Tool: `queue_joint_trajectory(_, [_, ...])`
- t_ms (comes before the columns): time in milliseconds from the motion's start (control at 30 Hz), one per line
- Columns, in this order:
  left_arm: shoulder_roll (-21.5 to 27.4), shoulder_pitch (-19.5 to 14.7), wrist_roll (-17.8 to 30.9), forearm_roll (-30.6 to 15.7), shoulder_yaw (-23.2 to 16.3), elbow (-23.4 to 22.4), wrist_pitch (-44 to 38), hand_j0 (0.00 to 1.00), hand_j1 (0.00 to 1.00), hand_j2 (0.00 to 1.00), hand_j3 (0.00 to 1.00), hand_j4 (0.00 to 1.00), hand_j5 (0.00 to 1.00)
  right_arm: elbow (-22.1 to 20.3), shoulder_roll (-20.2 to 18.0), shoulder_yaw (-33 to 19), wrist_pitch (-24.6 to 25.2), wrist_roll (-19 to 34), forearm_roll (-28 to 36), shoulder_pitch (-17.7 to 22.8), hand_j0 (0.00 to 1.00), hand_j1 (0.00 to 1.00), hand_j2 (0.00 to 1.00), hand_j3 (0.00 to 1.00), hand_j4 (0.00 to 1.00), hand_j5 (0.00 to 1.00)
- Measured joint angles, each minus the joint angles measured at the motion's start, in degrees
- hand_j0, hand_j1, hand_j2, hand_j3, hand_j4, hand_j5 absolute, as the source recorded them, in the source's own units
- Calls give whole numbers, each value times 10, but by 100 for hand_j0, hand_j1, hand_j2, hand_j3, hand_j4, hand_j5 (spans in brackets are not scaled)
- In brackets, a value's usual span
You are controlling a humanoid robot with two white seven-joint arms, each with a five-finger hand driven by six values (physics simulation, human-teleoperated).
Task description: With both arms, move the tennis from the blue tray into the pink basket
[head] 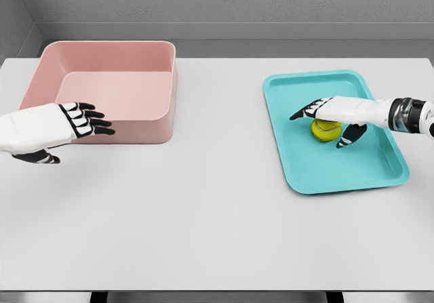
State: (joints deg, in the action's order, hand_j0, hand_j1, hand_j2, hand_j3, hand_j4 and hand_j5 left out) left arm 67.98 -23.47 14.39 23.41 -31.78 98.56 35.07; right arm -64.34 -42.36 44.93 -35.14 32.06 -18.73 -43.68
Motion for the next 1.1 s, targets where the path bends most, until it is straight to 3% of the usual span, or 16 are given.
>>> queue_joint_trajectory(600, [-10, -1, 1, 17, 0, -3, 0, 100, 100, 100, 100, 100, 100, 1, 0, -2, 0, 8, -13, 1, 64, 64, 64, 64, 64, 64])
queue_joint_trajectory(1100, [-19, -1, 1, 18, 0, -3, 0, 100, 100, 100, 100, 100, 100, -4, 0, -9, 0, 9, -12, 0, 53, 53, 53, 53, 53, 53])
